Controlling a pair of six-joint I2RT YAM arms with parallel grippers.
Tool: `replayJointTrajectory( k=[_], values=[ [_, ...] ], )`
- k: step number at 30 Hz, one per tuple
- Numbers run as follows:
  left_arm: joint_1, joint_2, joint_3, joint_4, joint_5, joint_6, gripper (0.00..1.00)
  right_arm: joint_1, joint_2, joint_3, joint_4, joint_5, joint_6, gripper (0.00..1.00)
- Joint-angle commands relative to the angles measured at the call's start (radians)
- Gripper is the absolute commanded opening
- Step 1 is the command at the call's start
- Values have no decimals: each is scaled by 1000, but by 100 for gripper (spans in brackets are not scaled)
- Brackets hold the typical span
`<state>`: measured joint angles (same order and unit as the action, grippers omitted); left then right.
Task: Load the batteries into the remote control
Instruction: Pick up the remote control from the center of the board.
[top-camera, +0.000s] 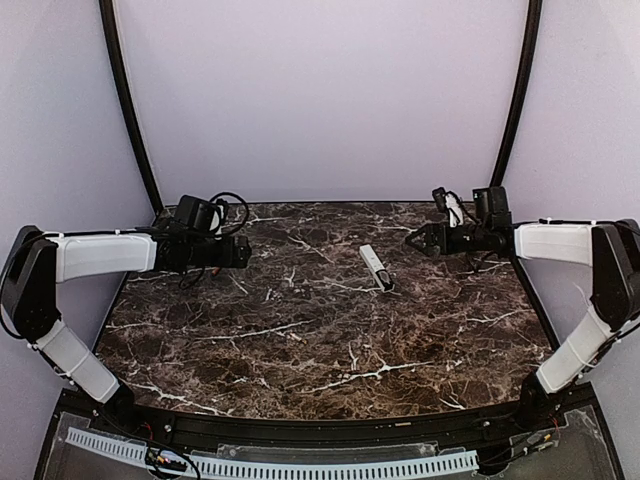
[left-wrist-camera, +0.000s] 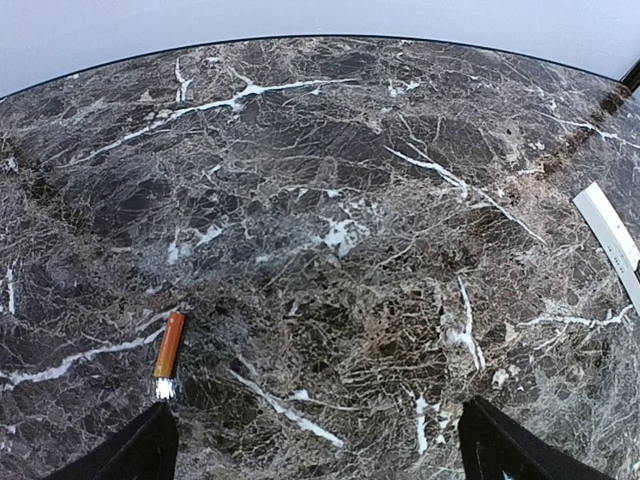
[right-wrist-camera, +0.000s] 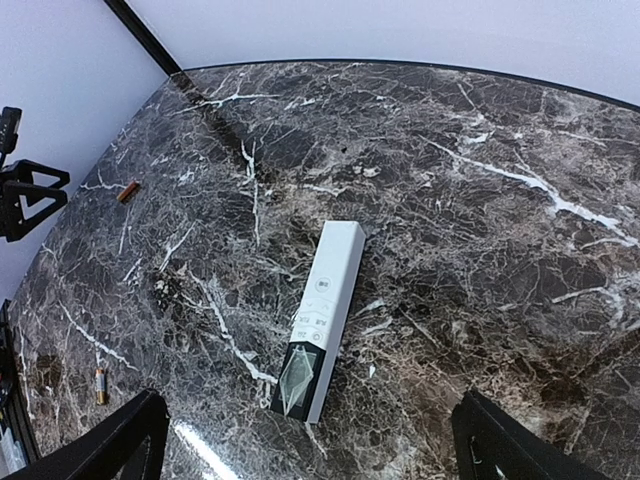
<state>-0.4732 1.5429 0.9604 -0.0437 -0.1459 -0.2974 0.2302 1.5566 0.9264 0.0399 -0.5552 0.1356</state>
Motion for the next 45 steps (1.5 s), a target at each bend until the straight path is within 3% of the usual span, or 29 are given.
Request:
replayJointTrajectory(
  k=[1, 18, 24, 29, 37, 45],
  values=[
    [-11, -19, -17, 25, -42, -1, 99, 44, 38, 29, -70, 55, -53, 99],
    [-20, -75, -62, 100, -108, 11, 99, 253, 294, 263, -329, 310, -116, 98],
    [-31, -73, -61, 110, -127, 24, 99, 281, 374, 312, -354, 329, -113, 76],
    [-38, -72, -61, 112, -149, 37, 99, 292, 419, 332, -357, 363, -109, 69],
    [-46, -79, -72, 144, -160, 51, 99, 295, 438, 341, -372, 399, -106, 41],
    [-53, -151, -201, 351, -93, 108, 99, 295, 377, 329, -417, 300, -125, 11]
  ],
)
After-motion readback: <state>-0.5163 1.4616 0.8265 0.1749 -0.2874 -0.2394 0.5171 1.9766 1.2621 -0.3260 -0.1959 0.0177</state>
